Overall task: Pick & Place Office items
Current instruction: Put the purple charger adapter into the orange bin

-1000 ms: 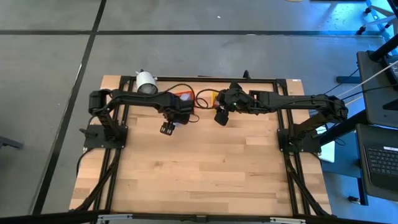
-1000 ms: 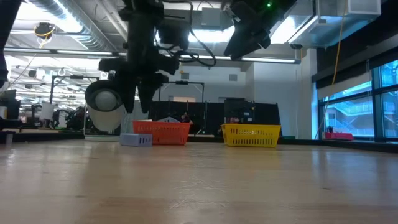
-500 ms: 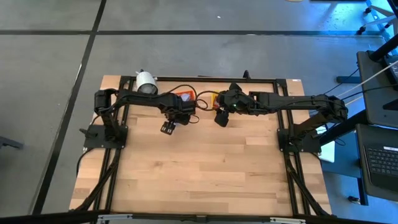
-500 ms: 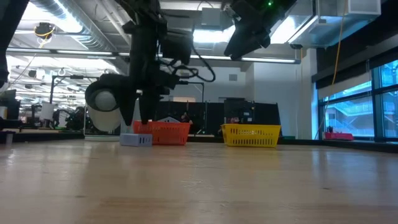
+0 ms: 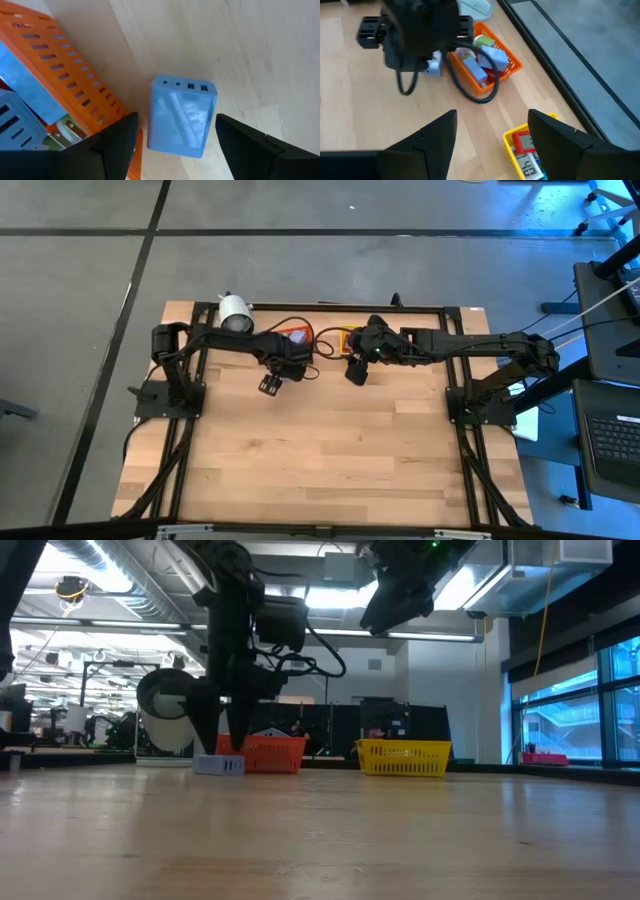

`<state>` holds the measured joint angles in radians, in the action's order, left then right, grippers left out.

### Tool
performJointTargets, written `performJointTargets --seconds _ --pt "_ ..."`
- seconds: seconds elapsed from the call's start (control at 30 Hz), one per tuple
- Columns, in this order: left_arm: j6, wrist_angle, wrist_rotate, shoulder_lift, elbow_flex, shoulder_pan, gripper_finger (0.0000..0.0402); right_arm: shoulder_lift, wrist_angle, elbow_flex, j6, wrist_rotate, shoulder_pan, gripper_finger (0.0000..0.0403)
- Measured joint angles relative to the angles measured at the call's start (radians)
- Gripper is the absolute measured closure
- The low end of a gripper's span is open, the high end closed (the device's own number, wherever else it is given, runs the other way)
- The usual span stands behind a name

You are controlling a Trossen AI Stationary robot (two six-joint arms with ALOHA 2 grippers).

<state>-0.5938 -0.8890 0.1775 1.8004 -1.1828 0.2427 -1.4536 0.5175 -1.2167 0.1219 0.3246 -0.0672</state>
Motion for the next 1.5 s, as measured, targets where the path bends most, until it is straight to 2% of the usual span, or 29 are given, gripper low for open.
performJointTargets --seconds 0.2,0.3,0.53,0.7,0.9,1.0,1.13,1.5 --pt "0.011 -0.004 -0.04 0.007 0.0 0.028 0.0139 0.0 0.0 0.0 0.001 -0.012 0.0 0.0158" --pt "0.015 -0.004 -0.108 0.007 0.0 0.037 0.0139 0.0 0.0 0.0 0.001 -0.011 0.0 0.0158" --pt "0.01 -0.004 -0.142 0.01 0.0 0.042 0.0139 0.0 -0.001 0.0 0.001 -0.011 0.0 0.0158" --pt "-0.005 -0.005 -0.138 0.067 0.001 0.042 0.0139 0.0 -0.001 0.0 0.001 -0.011 0.0 0.0158" --pt "-0.032 -0.03 -0.086 0.127 -0.005 0.027 0.014 0.0 -0.001 0.0 0.001 -0.011 0.0 0.0158" --pt "-0.044 -0.03 -0.077 0.128 -0.004 0.022 0.0154 0.0 -0.001 0.0 -0.003 -0.012 0.0 0.0158" --pt "-0.045 -0.034 -0.074 0.111 -0.001 0.024 0.019 0.0 -0.001 0.0 -0.003 -0.012 0.0 0.0158" --pt "0.038 -0.116 -0.066 0.079 0.002 0.018 0.0191 0.0 -0.005 0.0 -0.007 -0.012 0.0 0.0158"
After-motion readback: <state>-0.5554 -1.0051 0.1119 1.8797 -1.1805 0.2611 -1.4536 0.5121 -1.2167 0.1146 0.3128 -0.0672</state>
